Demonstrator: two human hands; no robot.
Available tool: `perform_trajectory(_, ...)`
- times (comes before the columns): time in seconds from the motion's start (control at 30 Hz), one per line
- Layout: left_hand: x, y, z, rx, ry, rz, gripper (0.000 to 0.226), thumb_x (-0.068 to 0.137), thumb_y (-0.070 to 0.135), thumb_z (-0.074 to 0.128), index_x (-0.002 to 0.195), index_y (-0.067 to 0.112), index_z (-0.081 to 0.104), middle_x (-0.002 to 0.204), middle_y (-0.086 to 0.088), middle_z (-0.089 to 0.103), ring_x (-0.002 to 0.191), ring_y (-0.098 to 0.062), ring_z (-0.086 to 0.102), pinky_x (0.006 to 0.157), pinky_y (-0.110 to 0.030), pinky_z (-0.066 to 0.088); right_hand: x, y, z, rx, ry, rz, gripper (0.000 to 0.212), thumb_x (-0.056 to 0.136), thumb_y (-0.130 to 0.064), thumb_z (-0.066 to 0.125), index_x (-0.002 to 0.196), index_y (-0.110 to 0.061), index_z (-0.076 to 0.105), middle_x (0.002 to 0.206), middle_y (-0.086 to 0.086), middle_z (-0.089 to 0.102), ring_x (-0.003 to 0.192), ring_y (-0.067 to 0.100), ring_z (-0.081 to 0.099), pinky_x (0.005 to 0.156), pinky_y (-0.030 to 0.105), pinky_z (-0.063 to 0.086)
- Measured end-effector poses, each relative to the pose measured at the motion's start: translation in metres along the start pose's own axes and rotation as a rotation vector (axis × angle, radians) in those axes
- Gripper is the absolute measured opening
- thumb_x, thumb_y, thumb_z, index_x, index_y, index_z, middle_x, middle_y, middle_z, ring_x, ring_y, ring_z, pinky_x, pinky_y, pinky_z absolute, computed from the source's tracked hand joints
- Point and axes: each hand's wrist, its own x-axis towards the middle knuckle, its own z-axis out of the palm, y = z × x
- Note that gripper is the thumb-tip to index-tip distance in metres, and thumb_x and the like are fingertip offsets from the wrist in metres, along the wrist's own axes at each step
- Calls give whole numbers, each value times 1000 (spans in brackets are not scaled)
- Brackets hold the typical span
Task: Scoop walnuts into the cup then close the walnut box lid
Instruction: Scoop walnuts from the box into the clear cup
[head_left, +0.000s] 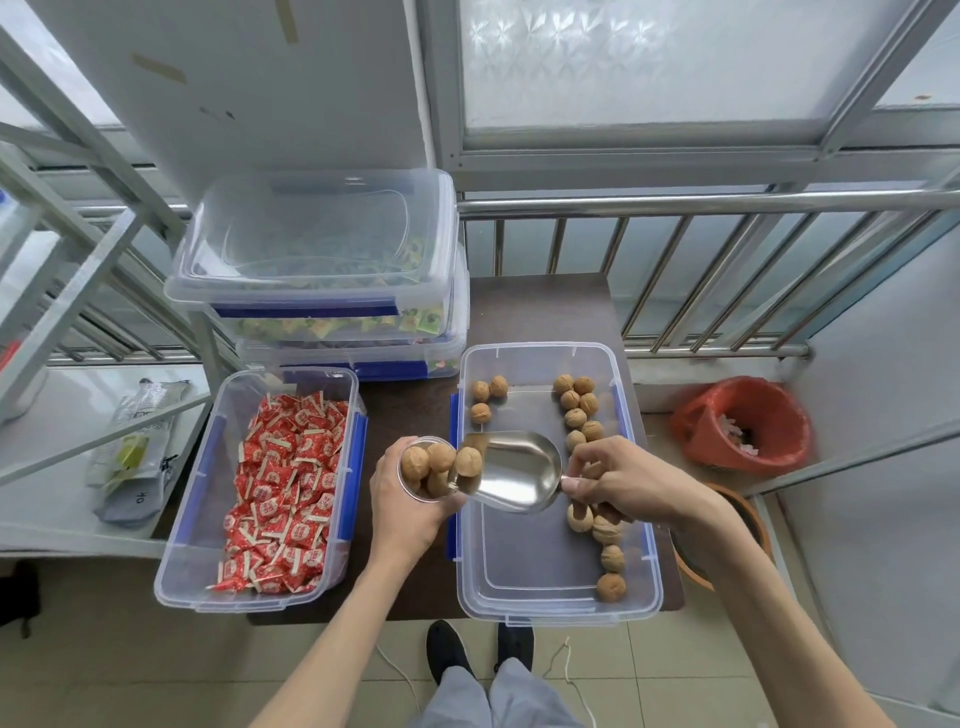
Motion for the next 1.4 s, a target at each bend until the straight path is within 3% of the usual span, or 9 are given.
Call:
perform_trajectory(0.1,-1,0,0,-13,-1,-9,83,56,29,94,129,28,56,129,5,59,124,-20,54,105,-52,46,-1,1,-2,-1,3,-15,23,93,-18,63,90,5,63,55,-2,67,55,22,46,43,21,36)
perform_trajectory(0.27,-5,4,1,-25,15,12,80,61,21,96,126,33,53,123,12,58,122,-14,53,103,-35,43,5,10,1,1,-24,0,20,93,-22,64,85,-5,64,58,-3,69,53,18,46,46,22,38)
perform_trajectory(0.37,-4,2,-1,-21,10,5,82,60,22,96,129,31,53,124,10,59,119,-11,56,103,-38,47,6,19,4,26,-53,0,18,94,-21,64,86,-5,64,69,2,73,58,18,51,49,23,41)
perform_trajectory(0.53,-6,-1,-5,-30,-21,-22,83,60,23,96,131,28,53,122,14,59,116,0,55,99,-31,49,2,36,7,169,-85,-15,21,94,-13,63,93,8,61,77,14,73,59,14,56,51,20,44)
perform_trajectory(0.7,-6,-5,-7,-58,-7,-45,88,56,31,99,131,31,53,122,19,57,116,-6,57,96,-27,47,2,55,7,401,-89,-40,22,94,-12,63,92,8,57,79,19,69,57,18,50,49,23,41)
perform_trajectory(1.0,-7,-12,-6,-86,124,-158,95,60,29,97,140,25,45,129,7,51,121,-14,51,95,-25,44,45,67,50,521,344,197,12,96,-10,57,89,-1,55,68,8,68,37,11,51,36,19,36)
perform_trajectory(1.17,-7,-10,-7,-86,94,-160,97,60,25,97,142,24,43,131,7,49,122,-12,49,95,-22,41,85,69,99,750,560,313,15,99,-12,52,85,-8,49,71,10,63,46,13,53,38,18,41)
perform_trajectory(1.23,-6,-10,-9,-81,63,-172,100,60,25,97,144,24,41,135,4,49,124,-11,47,98,-24,41,94,68,112,766,610,320,15,97,-13,55,84,-9,49,71,10,61,54,18,54,44,21,45)
perform_trajectory(1.4,-8,-12,-20,-52,-16,-158,112,58,27,97,151,23,34,149,-3,45,136,-18,45,108,-32,42,108,72,122,590,623,341,19,86,-34,63,85,-17,55,86,7,66,92,35,66,84,46,54)
